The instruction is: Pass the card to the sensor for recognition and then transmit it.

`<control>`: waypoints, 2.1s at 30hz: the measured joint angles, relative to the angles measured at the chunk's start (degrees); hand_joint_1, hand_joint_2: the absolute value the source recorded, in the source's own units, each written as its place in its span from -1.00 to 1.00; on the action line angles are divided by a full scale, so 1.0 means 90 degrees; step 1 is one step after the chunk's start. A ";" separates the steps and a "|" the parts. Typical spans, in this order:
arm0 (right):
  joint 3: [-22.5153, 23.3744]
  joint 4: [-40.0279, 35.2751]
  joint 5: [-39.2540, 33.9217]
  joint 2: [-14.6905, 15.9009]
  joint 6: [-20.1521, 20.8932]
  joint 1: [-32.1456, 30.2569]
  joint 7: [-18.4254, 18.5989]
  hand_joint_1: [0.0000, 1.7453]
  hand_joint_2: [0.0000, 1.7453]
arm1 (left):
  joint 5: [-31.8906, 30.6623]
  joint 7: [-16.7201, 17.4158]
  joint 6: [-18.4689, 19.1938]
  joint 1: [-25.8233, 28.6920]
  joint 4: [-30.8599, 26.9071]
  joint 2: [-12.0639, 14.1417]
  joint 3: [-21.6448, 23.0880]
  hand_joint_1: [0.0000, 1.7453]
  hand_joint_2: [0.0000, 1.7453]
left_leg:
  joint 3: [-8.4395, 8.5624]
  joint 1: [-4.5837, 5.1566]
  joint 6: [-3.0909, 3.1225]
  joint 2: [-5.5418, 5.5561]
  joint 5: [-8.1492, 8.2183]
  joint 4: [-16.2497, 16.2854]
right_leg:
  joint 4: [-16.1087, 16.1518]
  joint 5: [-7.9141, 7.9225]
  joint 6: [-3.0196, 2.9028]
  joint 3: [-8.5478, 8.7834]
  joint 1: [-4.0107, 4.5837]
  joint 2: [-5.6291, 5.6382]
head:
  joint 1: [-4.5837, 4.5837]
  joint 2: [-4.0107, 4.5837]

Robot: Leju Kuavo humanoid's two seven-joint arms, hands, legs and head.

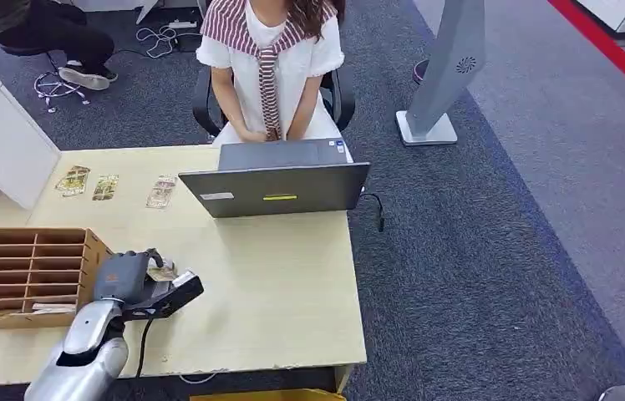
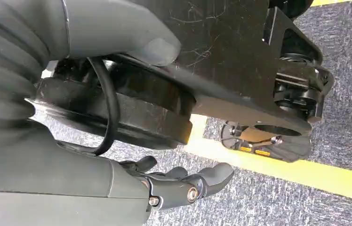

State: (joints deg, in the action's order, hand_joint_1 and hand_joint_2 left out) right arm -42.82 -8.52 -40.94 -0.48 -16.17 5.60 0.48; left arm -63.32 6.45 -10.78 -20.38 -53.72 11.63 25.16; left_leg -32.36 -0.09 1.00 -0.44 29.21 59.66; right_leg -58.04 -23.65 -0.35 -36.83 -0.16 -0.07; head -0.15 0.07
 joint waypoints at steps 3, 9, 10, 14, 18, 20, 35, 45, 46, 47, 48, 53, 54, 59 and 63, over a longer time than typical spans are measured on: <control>0.0000 0.0002 0.0000 0.0002 0.0000 0.0000 -0.0002 -1.00 1.00 | -0.0002 0.0000 -0.0007 0.0031 -0.0012 -0.0002 -0.0002 1.00 1.00 | 0.0000 0.0000 0.0000 0.0000 0.0000 0.0000 | 0.0000 0.0000 0.0000 0.0000 0.0000 0.0000 | 0.0000 0.0000; 0.0000 0.0002 0.0000 0.0005 0.0000 -0.0003 -0.0002 -1.00 1.00 | -0.0017 0.0000 -0.0039 0.0146 -0.0015 -0.0002 -0.0005 1.00 1.00 | 0.0000 0.0000 -0.0003 -0.0001 -0.0003 0.0000 | 0.0000 0.0002 -0.0004 -0.0005 0.0001 0.0001 | -0.0002 0.0000; 0.0000 0.0005 -0.0002 0.0007 0.0000 -0.0003 -0.0002 -1.00 1.00 | -0.0054 0.0000 -0.0105 0.0180 -0.0037 -0.0002 -0.0010 1.00 1.00 | -0.0001 0.0000 -0.0003 0.0000 -0.0003 0.0000 | 0.0000 0.0002 -0.0004 -0.0005 0.0001 0.0000 | 0.0000 0.0000; 0.0000 0.0012 -0.0019 0.0007 -0.0019 -0.0004 -0.0007 -1.00 1.00 | -0.0219 0.0000 -0.0571 0.0398 -0.0265 -0.0017 -0.0114 1.00 1.00 | -0.0003 -0.0001 -0.0003 -0.0001 -0.0002 0.0000 | -0.0001 0.0002 -0.0004 -0.0007 0.0001 0.0003 | 0.0000 0.0000; -0.0005 0.0019 -0.0017 0.0007 -0.0022 -0.0004 -0.0014 -1.00 1.00 | -0.0367 -0.0012 -0.1047 0.0648 -0.0590 -0.0032 -0.0243 1.00 1.00 | -0.0006 -0.0001 -0.0003 -0.0001 -0.0002 0.0000 | 0.0000 0.0001 -0.0002 -0.0008 0.0001 0.0002 | 0.0000 0.0000; -0.0007 0.0019 -0.0017 0.0007 -0.0027 -0.0004 -0.0019 -1.00 1.00 | -0.0405 -0.0036 -0.1252 0.0750 -0.0716 -0.0039 -0.0337 1.00 1.00 | -0.0007 -0.0001 -0.0002 0.0000 -0.0001 0.0000 | 0.0000 0.0000 0.0000 -0.0008 0.0001 0.0002 | 0.0000 0.0000; -0.0041 0.0019 -0.0017 0.0007 -0.0041 -0.0002 -0.0029 -1.00 1.00 | -0.0602 -0.0267 -0.1841 0.1172 -0.1100 -0.0109 -0.0775 1.00 1.00 | -0.0008 -0.0001 -0.0001 0.0000 -0.0001 0.0000 | 0.0000 0.0000 0.0000 -0.0008 0.0001 0.0001 | 0.0000 0.0000; -0.0041 0.0019 -0.0146 0.0007 -0.0051 -0.0004 -0.0063 -1.00 1.00 | -0.0964 0.0287 -0.0974 0.1561 -0.1384 -0.0117 -0.1049 1.00 1.00 | -0.0011 -0.0001 -0.0001 0.0001 0.0001 -0.0001 | 0.0001 -0.0001 0.0000 -0.0011 0.0001 0.0000 | 0.0000 0.0000; -0.0041 0.0019 -0.0146 0.0007 -0.0049 -0.0004 -0.0063 -1.00 1.00 | -0.0964 0.0301 -0.0923 0.1574 -0.1384 -0.0114 -0.1083 1.00 1.00 | -0.0011 -0.0001 -0.0001 0.0001 0.0000 -0.0001 | 0.0001 -0.0001 0.0000 -0.0011 0.0001 0.0000 | 0.0000 0.0000; -0.0041 0.0019 -0.0146 0.0007 -0.0049 -0.0003 -0.0061 -1.00 1.00 | -0.0967 0.0313 -0.0911 0.1574 -0.1384 -0.0107 -0.1095 1.00 1.00 | -0.0011 -0.0001 -0.0001 0.0001 0.0000 -0.0001 | 0.0001 -0.0001 0.0000 -0.0011 0.0001 0.0000 | 0.0000 0.0000; -0.0041 0.0019 -0.0146 0.0007 -0.0049 -0.0003 -0.0061 -1.00 1.00 | -0.0969 0.0328 -0.0879 0.1573 -0.1387 -0.0107 -0.1100 1.00 1.00 | -0.0011 0.0000 -0.0001 0.0002 0.0000 -0.0001 | 0.0001 -0.0001 0.0000 -0.0010 0.0001 0.0000 | 0.0000 0.0000; -0.0044 0.0019 -0.0199 0.0007 -0.0039 -0.0003 -0.0061 -1.00 1.00 | -0.1015 0.0347 -0.0508 0.1532 -0.1387 -0.0087 -0.1117 1.00 1.00 | -0.0010 0.0000 -0.0001 0.0002 0.0000 -0.0001 | 0.0001 -0.0001 0.0000 -0.0009 0.0001 -0.0001 | 0.0000 0.0000; -0.0044 0.0019 -0.0211 0.0007 -0.0039 -0.0003 -0.0061 -1.00 1.00 | -0.1022 0.0347 -0.0471 0.1518 -0.1387 -0.0085 -0.1117 1.00 1.00 | -0.0010 0.0000 -0.0001 0.0003 0.0000 -0.0001 | 0.0001 -0.0001 0.0000 -0.0008 0.0001 -0.0001 | 0.0000 0.0000; -0.0046 0.0019 -0.0219 0.0007 -0.0039 -0.0003 -0.0061 -1.00 1.00 | -0.1032 0.0347 -0.0374 0.1473 -0.1384 -0.0080 -0.1117 1.00 1.00 | -0.0009 0.0000 -0.0003 0.0003 -0.0002 -0.0001 | 0.0001 0.0000 0.0000 -0.0008 0.0001 -0.0002 | 0.0000 0.0000; -0.0046 0.0019 -0.0219 0.0007 -0.0036 -0.0003 -0.0061 -1.00 1.00 | -0.1032 0.0347 -0.0257 0.1426 -0.1384 -0.0080 -0.1117 1.00 1.00 | -0.0008 0.0000 -0.0004 0.0004 -0.0003 -0.0001 | 0.0000 0.0001 -0.0002 -0.0008 0.0001 -0.0003 | 0.0000 0.0000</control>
State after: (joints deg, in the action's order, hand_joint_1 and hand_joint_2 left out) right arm -43.23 -8.35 -42.91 -0.42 -16.50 5.58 -0.07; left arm -72.61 9.57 -13.09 -7.54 -66.18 10.91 15.10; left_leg -32.43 -0.09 0.97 -0.40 29.18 59.65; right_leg -58.04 -23.65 -0.36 -36.90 -0.16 -0.09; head -0.15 0.07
